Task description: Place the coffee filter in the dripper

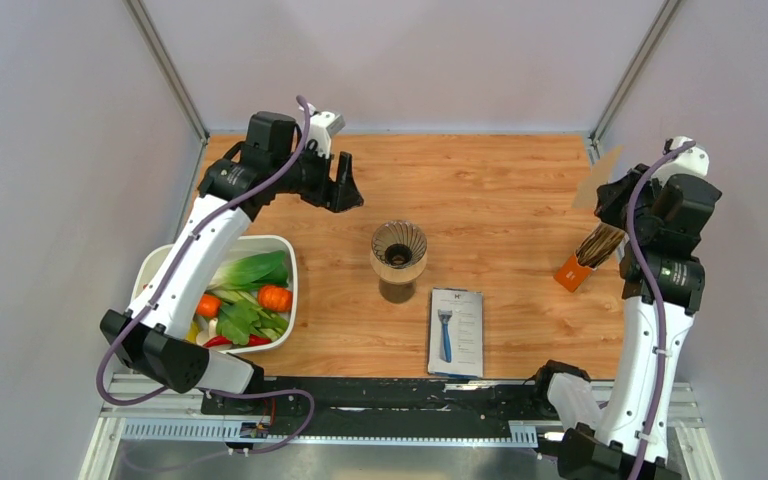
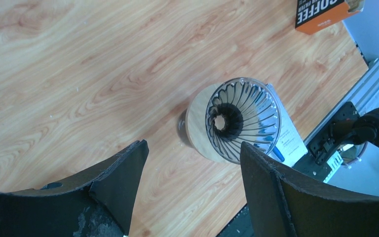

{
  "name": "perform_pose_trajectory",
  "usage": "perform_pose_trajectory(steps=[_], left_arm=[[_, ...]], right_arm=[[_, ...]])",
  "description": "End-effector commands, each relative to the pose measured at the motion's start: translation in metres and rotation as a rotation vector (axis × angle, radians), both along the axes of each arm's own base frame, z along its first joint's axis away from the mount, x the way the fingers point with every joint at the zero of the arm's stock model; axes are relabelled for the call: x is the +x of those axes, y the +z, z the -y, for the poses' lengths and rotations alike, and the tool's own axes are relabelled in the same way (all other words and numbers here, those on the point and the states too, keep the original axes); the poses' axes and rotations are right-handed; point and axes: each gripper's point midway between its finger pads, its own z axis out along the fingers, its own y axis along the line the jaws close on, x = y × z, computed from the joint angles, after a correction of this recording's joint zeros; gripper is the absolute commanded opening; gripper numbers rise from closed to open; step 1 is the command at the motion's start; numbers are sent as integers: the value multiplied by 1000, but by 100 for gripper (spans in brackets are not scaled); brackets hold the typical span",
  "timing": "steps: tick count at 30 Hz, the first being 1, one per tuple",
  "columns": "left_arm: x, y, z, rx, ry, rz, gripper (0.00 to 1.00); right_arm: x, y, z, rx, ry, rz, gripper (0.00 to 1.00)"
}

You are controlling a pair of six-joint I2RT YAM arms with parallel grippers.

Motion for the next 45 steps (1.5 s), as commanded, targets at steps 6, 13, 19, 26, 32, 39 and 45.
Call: perform_pose_trajectory(steps=[6, 13, 19, 26, 32, 39, 45], left_arm=[[-16, 80, 12, -110, -173, 288, 79], [-55, 122, 40, -374, -365, 313, 79], [-76, 140, 53, -576, -444, 344, 79], [-82, 142, 76, -637, -475, 341, 79], [-98, 150, 101, -741, -521, 357, 79], [-99, 150, 124, -805, -543, 321, 79], [-103, 161, 128, -861, -568, 337, 79]], right_arm=[[-41, 78, -123, -124, 778, 318, 0], [-83, 100, -170, -55, 1171, 430, 0], [-106, 128, -186, -113, 1291, 537, 0], [-109, 140, -199, -79, 1292, 592, 0], [-109, 141, -209, -10, 1303, 608, 0], [-111, 148, -223, 52, 1330, 650, 0], [-111, 149, -224, 79, 1343, 653, 0]])
